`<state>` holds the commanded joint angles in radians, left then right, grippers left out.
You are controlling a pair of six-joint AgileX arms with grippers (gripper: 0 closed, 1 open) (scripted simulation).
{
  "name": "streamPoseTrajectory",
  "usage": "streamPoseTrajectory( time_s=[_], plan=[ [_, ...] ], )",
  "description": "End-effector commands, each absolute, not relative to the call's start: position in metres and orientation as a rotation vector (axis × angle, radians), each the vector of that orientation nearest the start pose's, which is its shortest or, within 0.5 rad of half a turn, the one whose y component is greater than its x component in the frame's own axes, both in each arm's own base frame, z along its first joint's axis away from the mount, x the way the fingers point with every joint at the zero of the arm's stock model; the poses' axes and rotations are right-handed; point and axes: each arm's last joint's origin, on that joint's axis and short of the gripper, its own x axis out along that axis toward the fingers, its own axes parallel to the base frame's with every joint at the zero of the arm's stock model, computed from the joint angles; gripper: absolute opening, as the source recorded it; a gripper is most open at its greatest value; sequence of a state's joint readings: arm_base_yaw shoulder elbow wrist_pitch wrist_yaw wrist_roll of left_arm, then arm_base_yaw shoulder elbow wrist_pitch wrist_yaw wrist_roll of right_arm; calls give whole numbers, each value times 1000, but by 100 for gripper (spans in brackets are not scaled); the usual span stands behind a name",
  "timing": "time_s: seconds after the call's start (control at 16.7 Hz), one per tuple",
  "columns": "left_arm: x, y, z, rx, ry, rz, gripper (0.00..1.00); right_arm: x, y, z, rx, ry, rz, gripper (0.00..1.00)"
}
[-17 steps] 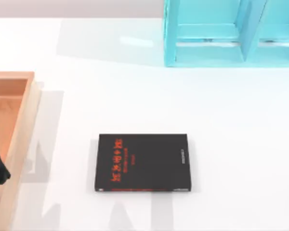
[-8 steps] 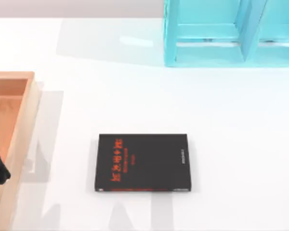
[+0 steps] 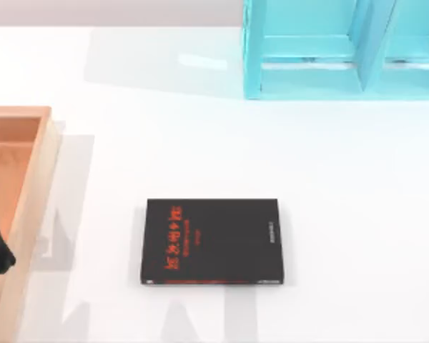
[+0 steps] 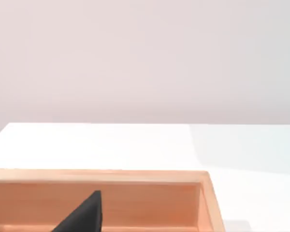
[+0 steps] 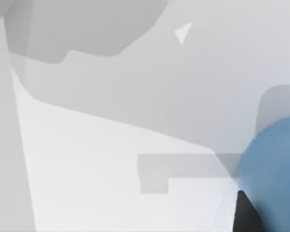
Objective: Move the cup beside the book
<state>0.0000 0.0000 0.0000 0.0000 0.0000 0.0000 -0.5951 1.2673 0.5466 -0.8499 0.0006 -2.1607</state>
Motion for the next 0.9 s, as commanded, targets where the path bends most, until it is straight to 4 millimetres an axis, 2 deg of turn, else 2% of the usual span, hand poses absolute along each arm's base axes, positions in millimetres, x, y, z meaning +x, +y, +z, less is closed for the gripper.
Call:
streamPoseTrajectory(
  time_s=[0.36,0.78,0.9],
  plan=[
    [106,-1,160,0,0,0,100,142,-96,137,-1206,1213,1197,0],
    [106,-1,160,0,0,0,100,142,-96,180,-1199,1214,1208,0],
    [106,-1,160,0,0,0,100,141,-96,186,-1204,1213,1197,0]
  ],
)
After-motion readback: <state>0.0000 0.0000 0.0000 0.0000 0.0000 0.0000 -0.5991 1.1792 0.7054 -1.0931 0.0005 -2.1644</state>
